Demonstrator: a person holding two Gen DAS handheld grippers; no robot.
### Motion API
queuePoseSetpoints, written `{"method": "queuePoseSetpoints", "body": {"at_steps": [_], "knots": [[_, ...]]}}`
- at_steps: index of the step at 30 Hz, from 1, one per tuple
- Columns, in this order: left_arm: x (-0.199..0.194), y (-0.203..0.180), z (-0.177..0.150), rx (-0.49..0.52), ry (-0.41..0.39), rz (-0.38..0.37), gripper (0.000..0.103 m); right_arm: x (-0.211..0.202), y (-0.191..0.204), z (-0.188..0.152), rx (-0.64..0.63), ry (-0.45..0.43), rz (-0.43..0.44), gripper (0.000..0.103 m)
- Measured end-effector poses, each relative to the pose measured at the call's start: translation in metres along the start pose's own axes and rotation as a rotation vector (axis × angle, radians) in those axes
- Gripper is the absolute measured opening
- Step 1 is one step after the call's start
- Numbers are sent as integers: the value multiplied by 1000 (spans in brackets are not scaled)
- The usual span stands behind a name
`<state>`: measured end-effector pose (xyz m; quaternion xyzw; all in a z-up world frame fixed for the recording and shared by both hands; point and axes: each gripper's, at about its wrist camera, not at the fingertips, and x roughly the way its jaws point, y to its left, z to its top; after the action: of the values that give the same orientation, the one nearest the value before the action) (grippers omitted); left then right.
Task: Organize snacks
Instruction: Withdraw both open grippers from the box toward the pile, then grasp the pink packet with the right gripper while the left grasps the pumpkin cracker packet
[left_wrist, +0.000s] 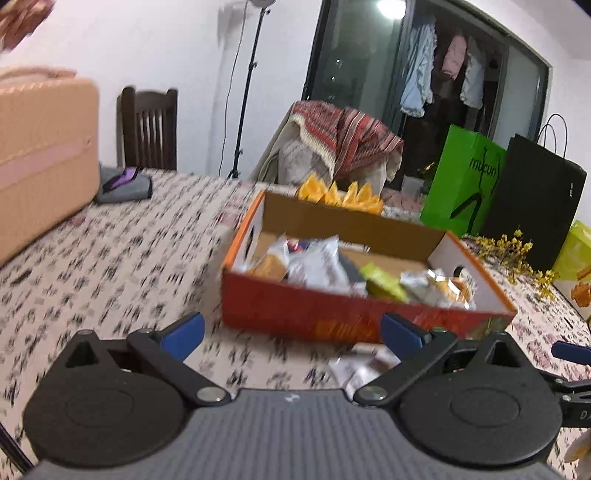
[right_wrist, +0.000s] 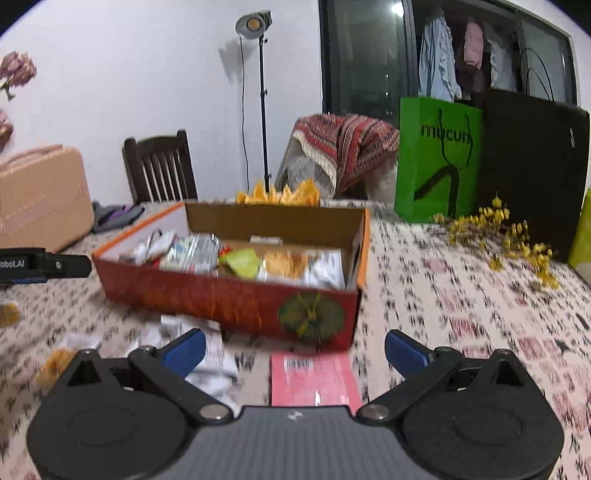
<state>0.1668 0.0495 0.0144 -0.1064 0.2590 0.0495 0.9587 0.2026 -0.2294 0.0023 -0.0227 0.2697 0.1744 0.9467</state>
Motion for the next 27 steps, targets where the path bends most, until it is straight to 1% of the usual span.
{"method": "queuePoseSetpoints", "body": {"at_steps": [4, 7, 9, 12, 13, 17, 18, 22, 24, 25, 26, 27], "knots": [[-5, 11, -14, -10, 25, 2, 103, -2, 0, -18, -10, 45, -12, 103], [-4, 15, -20, -14, 46, 12, 103, 3, -1, -23, -6, 84, -29, 103], [-3, 17, -22, -20, 56, 18, 103, 9, -2, -22, -4, 101, -51, 103], [-3, 19, -21, -26, 53, 19, 103, 21, -5, -18, -9, 127, -61, 103], [-4, 19, -21, -26, 50, 18, 103, 27, -5, -17, -10, 144, -64, 102], [-5, 20, -21, -28, 51, 20, 103, 52, -11, -16, 6, 223, -43, 95], [-5, 20, -21, -27, 52, 21, 103, 58, -12, -16, 8, 239, -38, 96], [-4, 21, -21, -31, 55, 23, 103, 68, -12, -14, 11, 235, -37, 96], [-4, 21, -21, -33, 57, 24, 103, 68, -11, -14, 8, 225, -34, 90], [-3, 21, -21, -33, 58, 24, 103, 67, -11, -14, 6, 215, -28, 76], [-3, 20, -21, -33, 59, 24, 103, 64, -12, -13, 7, 202, -26, 67], [-3, 20, -21, -32, 61, 24, 103, 62, -13, -13, 11, 197, -23, 67]]}}
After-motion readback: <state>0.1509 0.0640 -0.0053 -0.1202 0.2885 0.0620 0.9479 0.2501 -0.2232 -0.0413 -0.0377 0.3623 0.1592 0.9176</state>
